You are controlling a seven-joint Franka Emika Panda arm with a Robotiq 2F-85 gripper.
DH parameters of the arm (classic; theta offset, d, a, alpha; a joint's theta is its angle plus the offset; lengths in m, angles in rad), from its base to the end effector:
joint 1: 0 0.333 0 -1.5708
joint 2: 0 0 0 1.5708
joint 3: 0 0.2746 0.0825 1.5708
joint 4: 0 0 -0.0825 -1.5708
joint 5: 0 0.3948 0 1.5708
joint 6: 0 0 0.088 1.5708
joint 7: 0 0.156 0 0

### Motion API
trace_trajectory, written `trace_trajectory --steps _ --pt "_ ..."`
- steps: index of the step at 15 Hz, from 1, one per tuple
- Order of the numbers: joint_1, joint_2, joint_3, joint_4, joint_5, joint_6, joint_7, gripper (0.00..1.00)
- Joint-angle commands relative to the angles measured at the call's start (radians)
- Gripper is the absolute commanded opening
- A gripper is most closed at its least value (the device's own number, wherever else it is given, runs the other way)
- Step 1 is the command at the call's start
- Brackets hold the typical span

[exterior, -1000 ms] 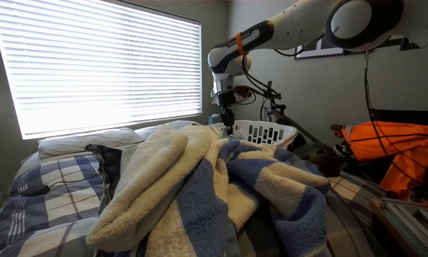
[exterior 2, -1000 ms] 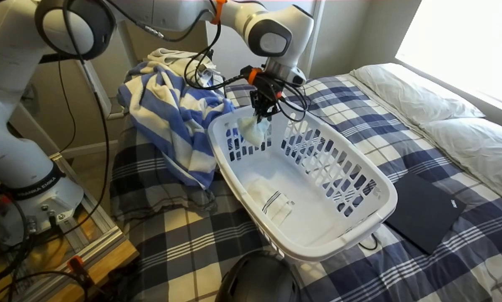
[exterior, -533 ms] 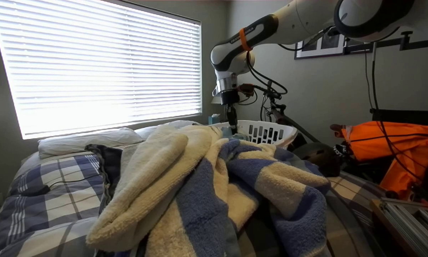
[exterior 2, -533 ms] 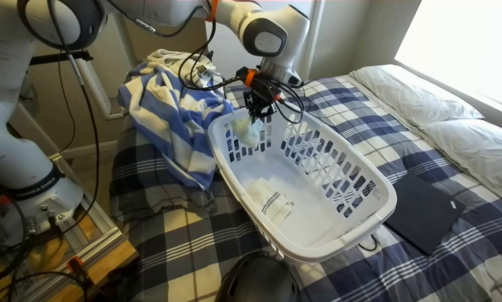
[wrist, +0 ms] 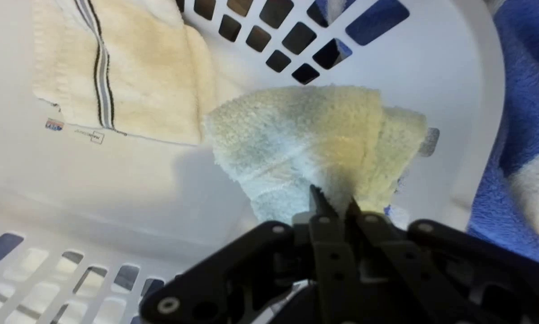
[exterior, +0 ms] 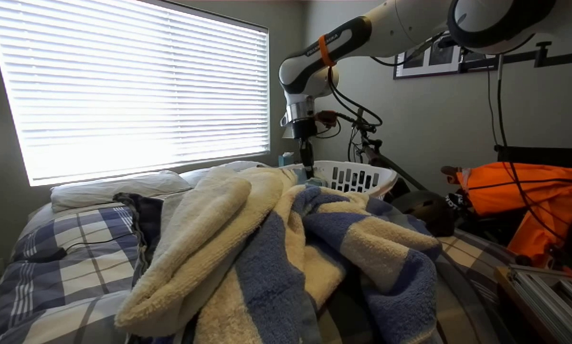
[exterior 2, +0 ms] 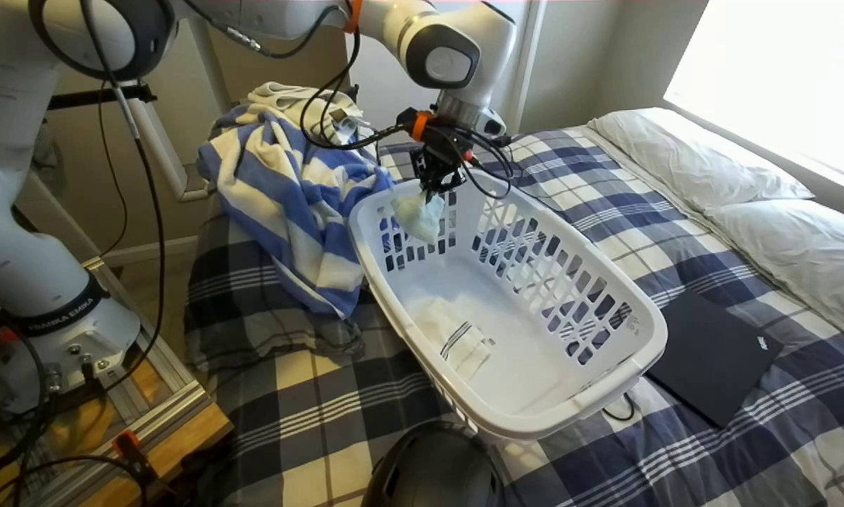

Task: Remove the towels from the laundry basket and put them on the towel on the left

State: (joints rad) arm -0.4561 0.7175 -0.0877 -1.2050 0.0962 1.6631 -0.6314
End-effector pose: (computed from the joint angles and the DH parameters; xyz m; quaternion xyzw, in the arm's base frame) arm 0.6004 -0.3344 0.2550 -0.9908 -0.0399 0.0972 0.0851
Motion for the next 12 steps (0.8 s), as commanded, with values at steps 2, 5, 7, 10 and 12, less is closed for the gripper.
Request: trace_trajectory --steps 2,5,7,10,12 --pt "0.103 -0.231 -0.006 -0.228 -0.113 0.179 -0.018 0.01" --pt "0.168 -0.352 0.004 -0.336 -0.198 0.232 -0.041 0.01" --pt "0.209 -0.433 0.013 -0.411 -0.238 0.217 -0.076 0.01" --pt "0.266 -0.555 0.035 -0.544 -0.273 0.243 -0.139 0.01" --pt "0.300 -0.634 0.054 -0.634 -0.269 0.279 -0.179 0.01"
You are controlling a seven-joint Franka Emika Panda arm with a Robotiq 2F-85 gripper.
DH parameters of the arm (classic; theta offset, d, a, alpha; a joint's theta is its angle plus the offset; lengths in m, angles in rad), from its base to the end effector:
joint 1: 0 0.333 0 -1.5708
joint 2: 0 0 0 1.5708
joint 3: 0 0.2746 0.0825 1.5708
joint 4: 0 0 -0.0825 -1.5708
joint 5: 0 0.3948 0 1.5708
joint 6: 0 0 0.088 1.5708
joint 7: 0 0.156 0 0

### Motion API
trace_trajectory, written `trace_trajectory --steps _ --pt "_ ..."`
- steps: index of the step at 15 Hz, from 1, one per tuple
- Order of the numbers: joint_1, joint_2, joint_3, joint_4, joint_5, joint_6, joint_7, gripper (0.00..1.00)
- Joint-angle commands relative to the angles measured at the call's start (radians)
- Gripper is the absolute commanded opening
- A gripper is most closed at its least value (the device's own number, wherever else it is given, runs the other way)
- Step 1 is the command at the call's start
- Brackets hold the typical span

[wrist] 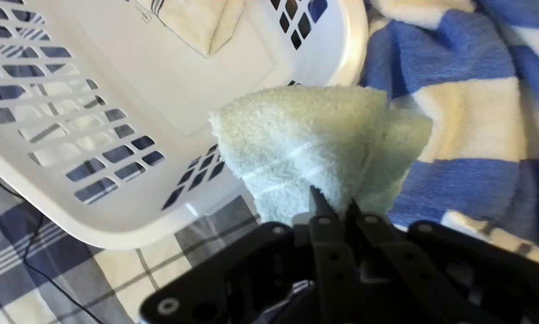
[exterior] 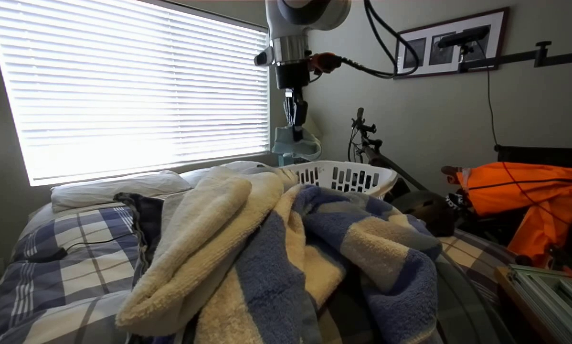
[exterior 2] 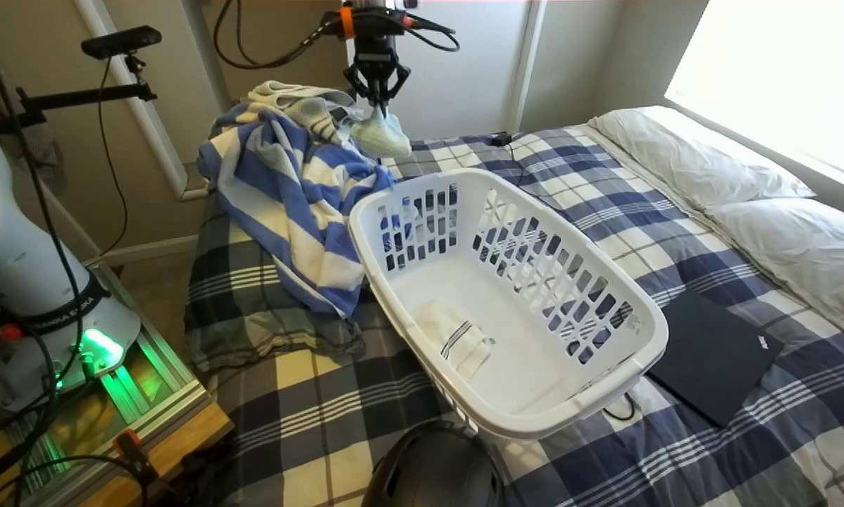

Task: Remove the towels from the laundry basket and put them on the towel on the left

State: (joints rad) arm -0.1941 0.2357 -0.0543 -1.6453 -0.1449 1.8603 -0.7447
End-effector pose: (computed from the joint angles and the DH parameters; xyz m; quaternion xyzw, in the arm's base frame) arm 0.6073 -0.1709 0.3827 0.9609 0.2662 -0.0450 0.0615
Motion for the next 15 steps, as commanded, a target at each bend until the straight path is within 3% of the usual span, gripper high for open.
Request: trace_trajectory --steps 1,8,13,14,15 --pt "0.057 -0.192 0.030 -0.242 -0.024 0.112 -0.082 0.01" --pt "0.188 -0.472 0.065 -0.586 0.045 0.336 -0.230 0.01" --pt "0.278 -0.558 0.035 -0.728 0.123 0.471 -0.400 0.01" --pt "0.291 -0.564 0.027 -0.744 0.139 0.495 -0.426 0.31" --pt "0.299 -0.566 0.020 -0.756 0.149 0.506 -0.446 0.32"
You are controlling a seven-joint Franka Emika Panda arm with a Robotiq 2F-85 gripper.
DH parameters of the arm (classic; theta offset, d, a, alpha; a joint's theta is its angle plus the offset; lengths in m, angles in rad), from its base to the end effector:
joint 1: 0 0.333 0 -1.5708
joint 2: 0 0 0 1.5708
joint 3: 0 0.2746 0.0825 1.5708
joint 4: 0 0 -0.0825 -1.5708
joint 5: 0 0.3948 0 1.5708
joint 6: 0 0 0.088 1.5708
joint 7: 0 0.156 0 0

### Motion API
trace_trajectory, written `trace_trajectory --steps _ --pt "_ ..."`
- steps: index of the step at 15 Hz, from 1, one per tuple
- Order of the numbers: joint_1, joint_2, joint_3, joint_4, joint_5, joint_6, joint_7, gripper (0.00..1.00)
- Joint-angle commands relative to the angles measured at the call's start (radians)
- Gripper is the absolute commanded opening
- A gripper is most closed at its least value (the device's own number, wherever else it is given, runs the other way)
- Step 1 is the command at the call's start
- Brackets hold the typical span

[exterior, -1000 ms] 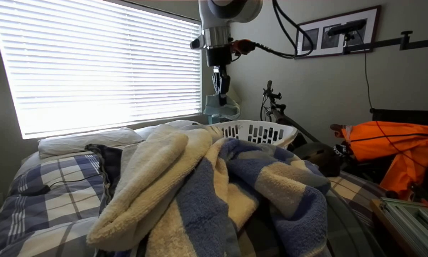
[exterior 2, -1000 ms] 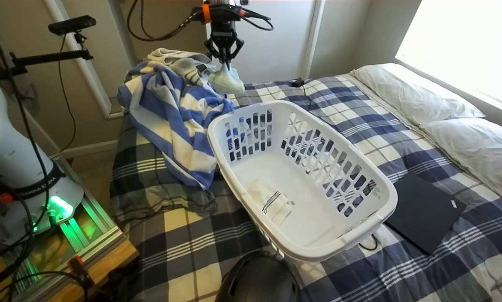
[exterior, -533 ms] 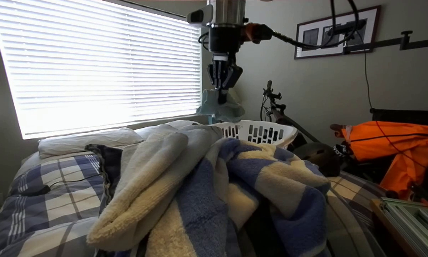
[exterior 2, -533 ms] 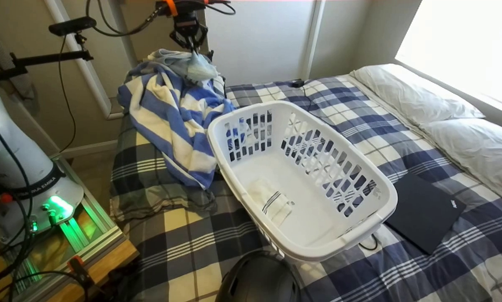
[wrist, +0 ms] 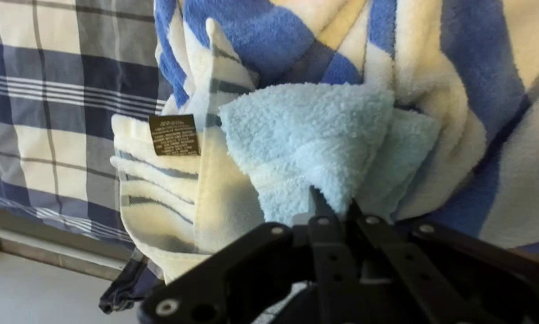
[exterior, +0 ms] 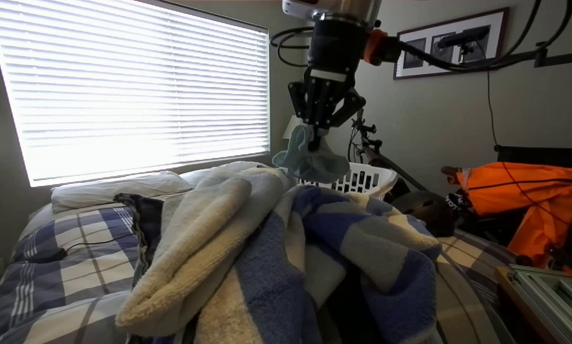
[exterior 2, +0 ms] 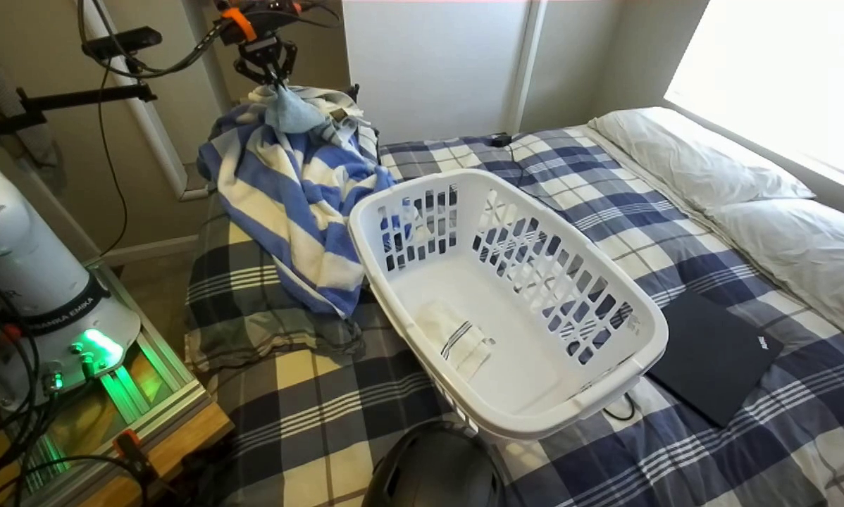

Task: Remove the towels from the laundry basket and put them on the towel on the left

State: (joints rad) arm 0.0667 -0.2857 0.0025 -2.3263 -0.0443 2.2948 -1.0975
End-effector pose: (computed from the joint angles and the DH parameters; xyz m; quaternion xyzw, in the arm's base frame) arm 0.5145 0.0330 0.3857 0.8208 0.5566 0.1012 0.0786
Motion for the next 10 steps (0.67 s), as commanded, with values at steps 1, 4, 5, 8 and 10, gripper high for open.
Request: trace_trajectory --steps 1,4,5,8,10 --pt "0.042 -0.045 -0.042 -0.084 0.053 0.083 -0.106 0.37" --pt "0.029 -0.045 -0.050 -0.072 0.042 0.008 -0.077 0.58" --pt "0.017 -0.043 -0.049 -0.064 0.027 -0.017 -0.053 0.66" --pt "-0.025 -0.041 -0.056 -0.028 -0.019 -0.136 0.037 0.87" --pt "-0.042 -0.042 -0.074 -0.001 -0.006 -0.213 0.065 0.99"
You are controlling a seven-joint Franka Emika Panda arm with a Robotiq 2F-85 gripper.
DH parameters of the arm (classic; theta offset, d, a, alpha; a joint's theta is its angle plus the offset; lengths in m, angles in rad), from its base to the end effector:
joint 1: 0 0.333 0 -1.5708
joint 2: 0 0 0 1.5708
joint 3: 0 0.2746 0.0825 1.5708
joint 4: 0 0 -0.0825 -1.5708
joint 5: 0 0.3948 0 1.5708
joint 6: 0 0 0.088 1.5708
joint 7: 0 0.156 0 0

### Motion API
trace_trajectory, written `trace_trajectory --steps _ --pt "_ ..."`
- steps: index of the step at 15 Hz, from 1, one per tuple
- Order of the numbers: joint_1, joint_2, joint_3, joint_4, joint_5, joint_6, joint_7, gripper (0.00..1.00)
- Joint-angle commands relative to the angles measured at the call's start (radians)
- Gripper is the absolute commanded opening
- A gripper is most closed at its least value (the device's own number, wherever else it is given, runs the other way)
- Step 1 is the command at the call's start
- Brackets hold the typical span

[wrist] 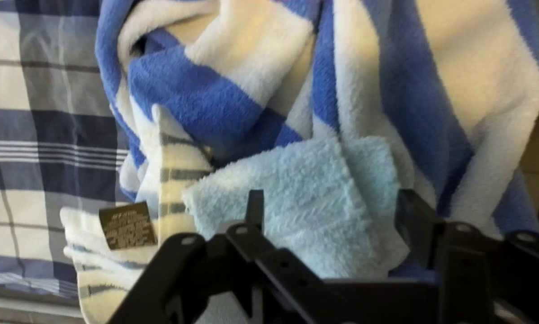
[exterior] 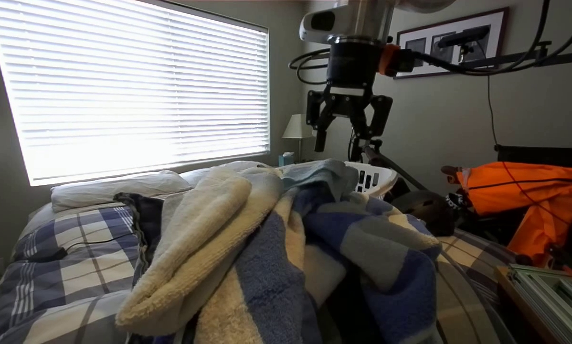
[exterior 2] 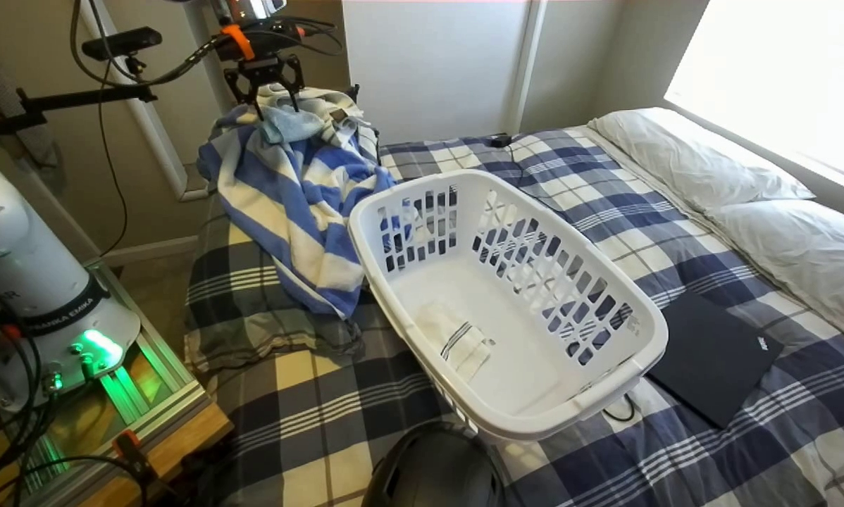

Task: Remove the towels from the laundry basket and put them on the towel on the left

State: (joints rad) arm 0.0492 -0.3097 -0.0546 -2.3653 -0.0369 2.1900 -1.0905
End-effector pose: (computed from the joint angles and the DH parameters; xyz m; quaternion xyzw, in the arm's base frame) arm 0.4908 -0.0047 0.3657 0.8490 0.5240 0.0534 0.0412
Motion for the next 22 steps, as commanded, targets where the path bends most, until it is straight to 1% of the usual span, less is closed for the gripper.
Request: trace_trajectory --steps 1,4,8,13,17,22 --pt "-0.038 -0.014 -0.028 0.056 -0.008 -0.122 0.080 1.00" --pt "-0.078 0.009 -0.066 0.110 0.005 -0.117 0.171 1.00" --pt "-0.128 0.066 -0.133 0.206 0.024 -0.113 0.260 1.00" --pt "-0.185 0.206 -0.203 0.334 0.061 -0.104 0.382 1.00" --pt "-0.231 0.359 -0.222 0.441 0.101 -0.095 0.510 1.00" --pt "-0.298 0.572 -0.211 0.585 0.133 -0.106 0.703 1.00"
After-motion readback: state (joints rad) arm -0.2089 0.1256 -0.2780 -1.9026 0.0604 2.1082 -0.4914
